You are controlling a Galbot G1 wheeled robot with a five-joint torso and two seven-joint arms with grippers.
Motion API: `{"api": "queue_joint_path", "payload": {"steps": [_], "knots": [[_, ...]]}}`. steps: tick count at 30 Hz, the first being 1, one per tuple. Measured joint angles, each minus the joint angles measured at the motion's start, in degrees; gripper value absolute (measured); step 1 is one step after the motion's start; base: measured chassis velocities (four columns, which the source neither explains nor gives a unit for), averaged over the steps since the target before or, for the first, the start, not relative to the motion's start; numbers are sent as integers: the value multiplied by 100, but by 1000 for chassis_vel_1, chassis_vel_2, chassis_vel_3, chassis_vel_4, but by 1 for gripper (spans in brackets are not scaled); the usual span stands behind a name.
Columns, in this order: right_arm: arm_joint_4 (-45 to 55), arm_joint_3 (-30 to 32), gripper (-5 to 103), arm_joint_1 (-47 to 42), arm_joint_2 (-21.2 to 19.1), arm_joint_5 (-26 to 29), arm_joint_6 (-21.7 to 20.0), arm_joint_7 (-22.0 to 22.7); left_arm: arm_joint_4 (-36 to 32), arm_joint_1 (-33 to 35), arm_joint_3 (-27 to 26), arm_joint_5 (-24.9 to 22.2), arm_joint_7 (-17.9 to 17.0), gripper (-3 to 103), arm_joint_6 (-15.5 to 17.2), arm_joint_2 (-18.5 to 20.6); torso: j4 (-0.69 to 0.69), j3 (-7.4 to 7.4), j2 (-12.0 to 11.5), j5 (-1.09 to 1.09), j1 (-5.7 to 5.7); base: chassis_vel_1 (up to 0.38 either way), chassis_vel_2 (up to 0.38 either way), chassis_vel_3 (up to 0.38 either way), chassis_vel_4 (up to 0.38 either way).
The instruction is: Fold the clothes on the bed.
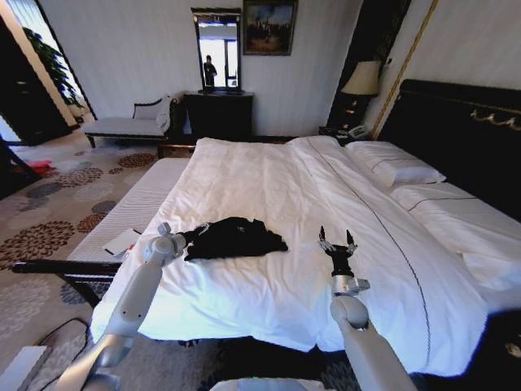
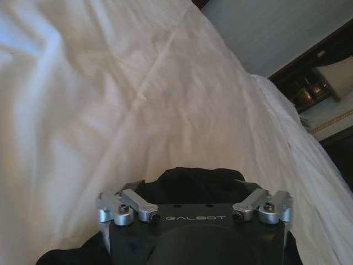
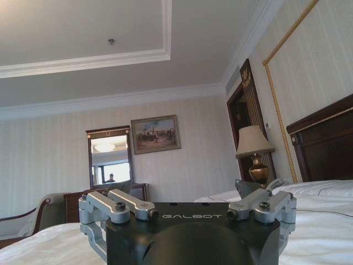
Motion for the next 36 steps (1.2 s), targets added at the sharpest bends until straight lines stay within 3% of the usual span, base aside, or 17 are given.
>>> {"api": "queue_joint_path", "payload": {"steps": [4,6,8,12,14,21,28,34,36], "knots": [[-7,0,100,-4,10,-15,-1,5,9,0,-1,28,57,77,-20,-24,0,0,0,0,0,0,0,0,0],[-7,3,100,-11,10,-18,-1,5,11,0,1,38,73,66,-25,-26,0,0,0,0,0,0,0,0,0],[-7,6,100,-12,9,-18,-1,5,11,0,4,42,74,66,-27,-26,0,0,0,0,0,0,0,0,0],[-7,16,100,-13,2,-20,-1,5,-5,37,27,124,86,45,-58,-31,0,0,0,0,0,0,0,0,0],[-3,17,100,-13,-2,-20,-1,6,-15,53,27,154,95,45,-69,-45,1,0,0,0,0,0,0,0,0],[-7,35,100,-14,-29,-16,-1,11,-129,164,-35,183,109,12,-83,-38,-1,0,0,0,0,0,0,0,0],[-131,-6,100,76,-28,35,-8,99,-357,269,-92,202,85,1,-91,108,-1,0,0,-1,0,0,0,0,0],[-67,-422,100,384,-174,848,-453,325,-778,386,-138,197,80,1,-95,512,0,0,0,0,0,0,0,0,0],[-34,-829,100,666,-363,1495,-658,344,-951,490,-171,196,110,1,-106,674,1,0,0,-1,0,0,0,0,0]]}}
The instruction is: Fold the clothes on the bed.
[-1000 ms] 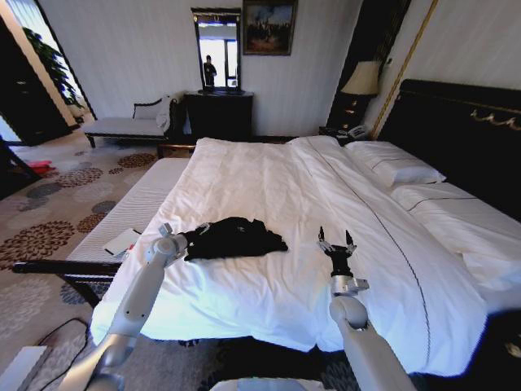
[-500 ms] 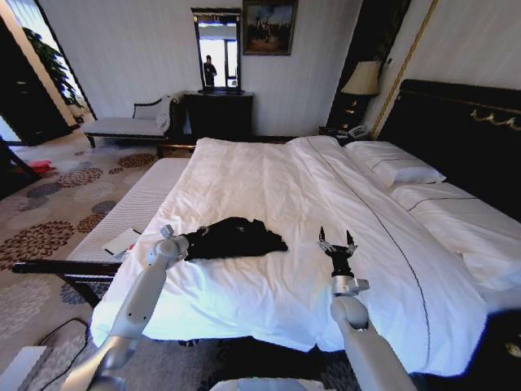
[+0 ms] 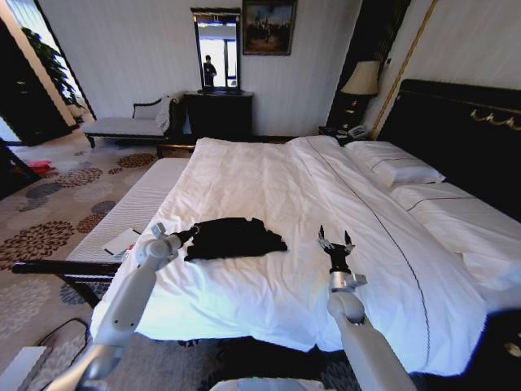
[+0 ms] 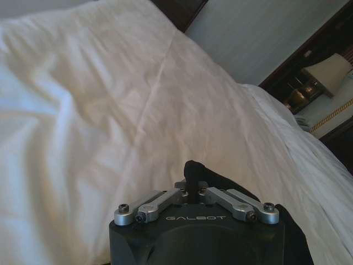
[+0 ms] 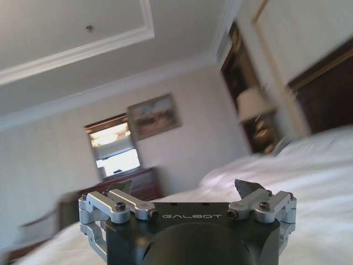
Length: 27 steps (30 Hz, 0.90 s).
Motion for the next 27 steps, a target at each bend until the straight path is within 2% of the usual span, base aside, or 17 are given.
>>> {"api": "queue_joint_path", "payload": {"steps": [1,2,3,4,6,9,12,13,17,22,27], "knots": [[1,-90,100,62,-47,143,-39,0,-46,27,-13,0,7,1,-2,29,0,0,0,0,0,0,0,0,0],[-11,-368,100,261,-201,619,-155,0,-148,92,-55,0,18,1,-8,83,2,0,0,0,0,0,0,0,0],[-11,-368,100,261,-201,619,-155,0,-148,92,-55,0,18,1,-8,83,2,0,0,0,0,0,0,0,0],[-62,-701,100,519,-390,1117,-279,-4,-266,172,-113,-6,20,1,-13,119,2,0,0,-1,0,0,0,0,0],[-212,-1293,100,961,-715,1722,-476,-99,-489,336,-218,-24,4,1,-46,142,0,0,0,1,0,0,0,0,0],[-347,-1675,100,1259,-890,1980,-580,-184,-633,457,-300,-48,-53,1,-80,137,-2,0,0,-1,1,0,0,0,0],[-745,-2557,100,1989,-1140,2419,-829,-220,-963,729,-524,-146,-107,1,-92,126,-2,1,0,0,0,0,0,0,0],[-745,-2557,100,1989,-1140,2419,-829,-220,-963,729,-524,-146,-107,1,-92,126,-2,1,0,0,0,0,0,0,0],[-1266,-3280,100,2710,-1098,2642,-947,-221,-1243,976,-805,-238,-112,1,-95,195,0,1,0,0,1,0,0,0,0],[-1585,-3666,100,3122,-883,2678,-1047,-225,-1468,1223,-1051,-273,-92,1,-102,324,0,0,0,1,1,0,0,0,0],[-1790,-4059,100,3445,-749,2809,-1269,-22,-1583,1391,-1215,-274,-60,1,-115,362,0,0,0,0,0,0,0,0,0]]}}
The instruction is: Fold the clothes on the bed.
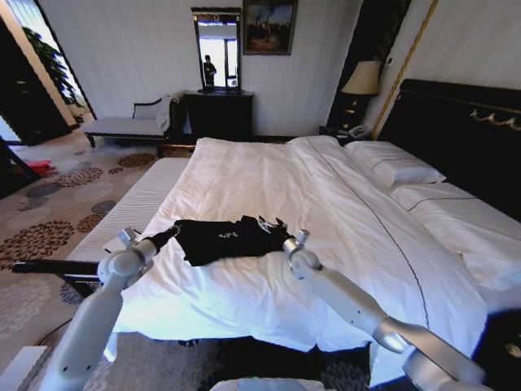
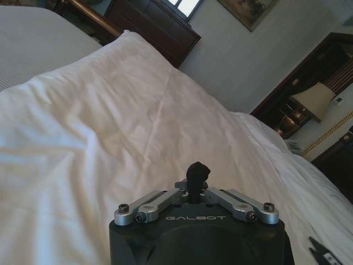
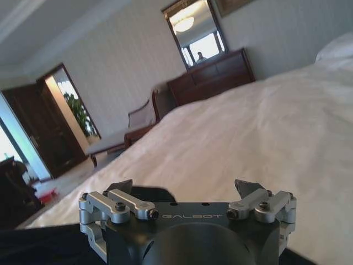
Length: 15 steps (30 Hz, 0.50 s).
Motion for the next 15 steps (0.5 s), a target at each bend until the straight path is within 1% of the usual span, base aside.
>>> {"api": "queue_joint_path", "payload": {"steps": [3,7,10,11,15], "knots": [[-44,-149,100,107,-8,93,-87,39,-40,35,-29,2,4,1,-1,-8,0,0,0,0,0,0,0,0,0],[-71,-494,100,346,-98,323,-239,47,-143,98,-57,17,10,1,-1,-33,-3,0,0,0,0,0,0,0,0],[-159,-568,100,436,-80,339,-244,-25,-196,130,-84,7,10,1,2,-38,-2,0,0,0,0,0,0,0,0],[-257,-608,100,487,-37,318,-244,-70,-242,159,-102,-11,10,1,11,-41,0,0,0,0,0,0,0,0,0],[-531,-671,100,613,87,193,-245,-205,-312,214,-120,-14,5,1,16,-57,0,0,0,0,0,0,0,0,0]]}}
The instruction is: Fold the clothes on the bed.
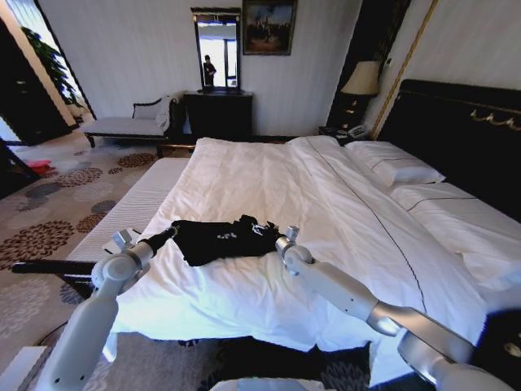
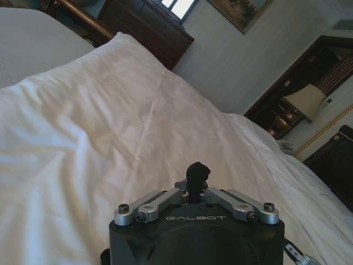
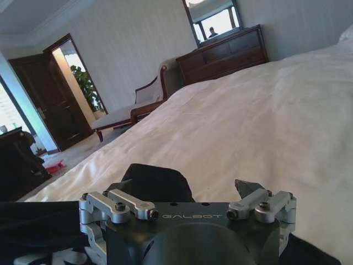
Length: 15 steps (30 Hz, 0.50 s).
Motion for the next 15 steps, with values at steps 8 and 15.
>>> {"api": "queue_joint_path", "payload": {"steps": [8,15], "knots": [[-637,-33,100,281,300,-222,-10,-211,-36,34,-20,-6,-13,1,3,-9,1,0,0,0,0,0,0,0,0],[-750,-42,100,317,291,-275,-10,-384,-53,31,-20,-11,-19,1,5,6,-1,0,0,0,0,0,0,0,0]]}}
